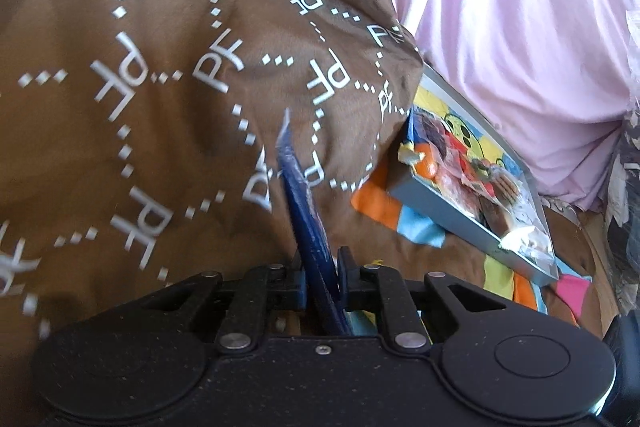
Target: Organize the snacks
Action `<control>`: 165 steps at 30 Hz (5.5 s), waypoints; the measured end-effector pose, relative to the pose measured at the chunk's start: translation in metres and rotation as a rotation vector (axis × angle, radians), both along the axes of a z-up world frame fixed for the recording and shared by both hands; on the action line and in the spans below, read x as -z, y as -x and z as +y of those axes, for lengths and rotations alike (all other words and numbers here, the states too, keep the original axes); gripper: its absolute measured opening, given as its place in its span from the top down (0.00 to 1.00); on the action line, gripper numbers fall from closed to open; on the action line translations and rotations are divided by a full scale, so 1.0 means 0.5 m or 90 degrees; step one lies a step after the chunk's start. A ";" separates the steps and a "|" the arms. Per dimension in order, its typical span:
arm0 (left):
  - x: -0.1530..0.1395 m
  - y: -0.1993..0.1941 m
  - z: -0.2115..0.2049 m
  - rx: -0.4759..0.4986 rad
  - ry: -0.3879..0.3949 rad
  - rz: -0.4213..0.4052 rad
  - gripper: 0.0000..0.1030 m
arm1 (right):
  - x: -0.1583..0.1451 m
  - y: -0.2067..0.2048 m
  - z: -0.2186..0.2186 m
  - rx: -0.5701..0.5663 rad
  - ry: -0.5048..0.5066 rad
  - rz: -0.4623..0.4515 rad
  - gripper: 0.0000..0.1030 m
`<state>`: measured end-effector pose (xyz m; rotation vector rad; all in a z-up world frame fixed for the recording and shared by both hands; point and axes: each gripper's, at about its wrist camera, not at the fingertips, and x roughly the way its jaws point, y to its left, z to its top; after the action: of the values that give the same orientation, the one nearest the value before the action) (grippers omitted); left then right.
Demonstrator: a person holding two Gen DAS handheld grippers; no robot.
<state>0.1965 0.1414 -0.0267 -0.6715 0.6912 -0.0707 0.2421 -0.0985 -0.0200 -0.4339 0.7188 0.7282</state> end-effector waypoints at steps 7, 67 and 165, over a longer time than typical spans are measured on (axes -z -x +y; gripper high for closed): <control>-0.009 0.038 -0.032 0.005 -0.057 -0.008 0.86 | 0.037 0.044 -0.004 0.006 0.021 -0.014 0.46; -0.216 -0.026 -0.263 0.127 -0.115 -0.122 0.89 | -0.151 0.153 -0.349 0.270 -0.214 -0.174 0.49; -0.328 0.024 -0.349 -0.013 -0.341 -0.224 0.04 | -0.299 0.111 -0.367 0.402 -0.291 -0.298 0.00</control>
<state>0.1843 -0.0331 0.1372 -0.1417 0.3382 0.0168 0.1866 -0.2821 0.1295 0.0580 0.2029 0.1608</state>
